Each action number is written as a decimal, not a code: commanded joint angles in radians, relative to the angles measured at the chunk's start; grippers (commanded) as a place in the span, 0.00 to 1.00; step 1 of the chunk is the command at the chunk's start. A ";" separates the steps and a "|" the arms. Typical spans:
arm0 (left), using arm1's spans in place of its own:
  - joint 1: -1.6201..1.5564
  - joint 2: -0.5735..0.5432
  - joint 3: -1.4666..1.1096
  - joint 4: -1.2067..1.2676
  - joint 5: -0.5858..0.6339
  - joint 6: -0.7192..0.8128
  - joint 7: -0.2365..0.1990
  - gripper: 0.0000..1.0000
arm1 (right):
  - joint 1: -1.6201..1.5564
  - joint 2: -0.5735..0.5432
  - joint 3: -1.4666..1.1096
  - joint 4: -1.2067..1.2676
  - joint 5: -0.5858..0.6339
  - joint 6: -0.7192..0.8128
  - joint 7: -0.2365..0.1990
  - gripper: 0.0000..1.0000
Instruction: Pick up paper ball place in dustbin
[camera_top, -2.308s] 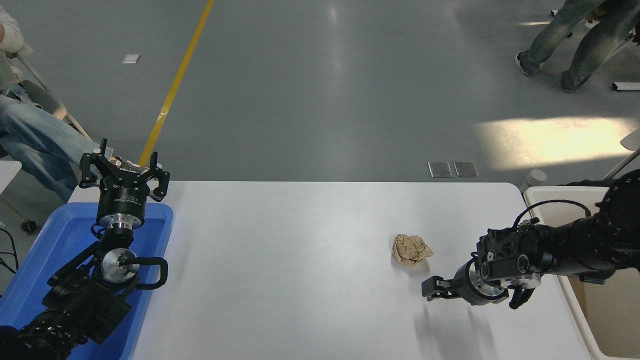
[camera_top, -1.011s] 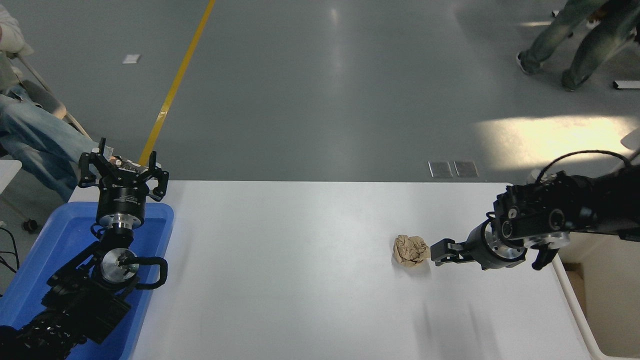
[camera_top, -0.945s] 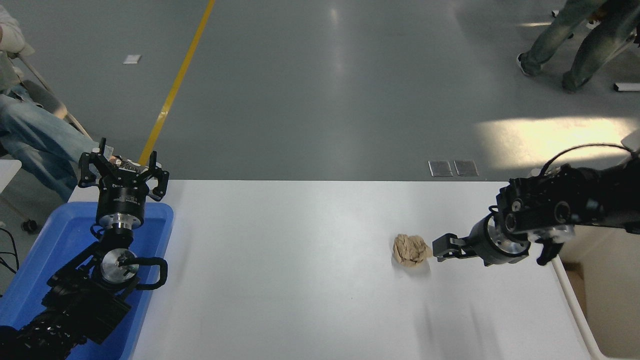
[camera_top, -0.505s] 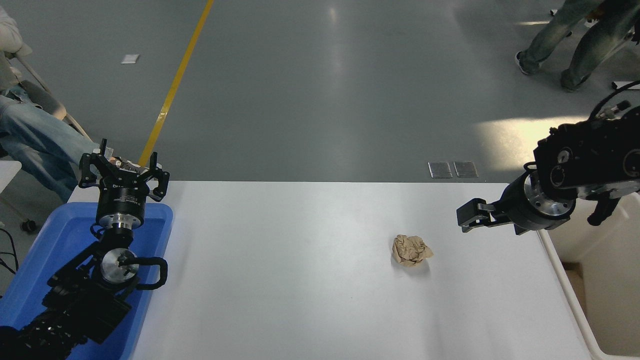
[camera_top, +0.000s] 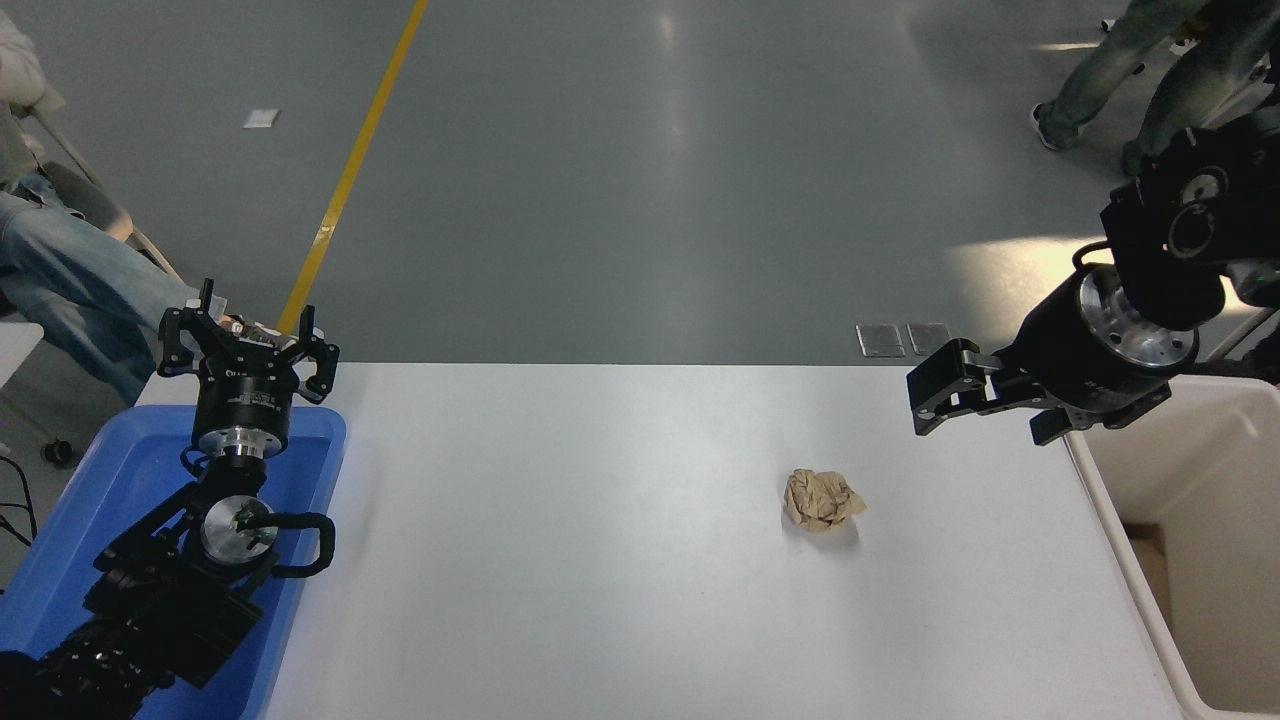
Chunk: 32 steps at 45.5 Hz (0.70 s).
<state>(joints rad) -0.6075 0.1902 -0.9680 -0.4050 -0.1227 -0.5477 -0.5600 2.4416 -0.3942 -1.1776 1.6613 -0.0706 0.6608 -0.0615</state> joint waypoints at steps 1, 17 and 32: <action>0.000 0.000 0.002 0.000 0.001 0.000 0.000 0.99 | 0.040 0.009 0.075 -0.040 0.008 0.056 -0.001 1.00; 0.000 0.000 0.002 0.000 0.001 0.000 0.000 0.99 | 0.028 0.021 0.073 -0.083 -0.026 0.089 -0.015 1.00; 0.000 0.000 0.002 0.000 0.000 0.000 0.000 0.99 | -0.145 0.034 0.113 -0.215 -0.141 0.051 -0.015 1.00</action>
<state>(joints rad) -0.6075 0.1902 -0.9664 -0.4050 -0.1212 -0.5477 -0.5599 2.4109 -0.3716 -1.0977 1.5350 -0.1440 0.7544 -0.0747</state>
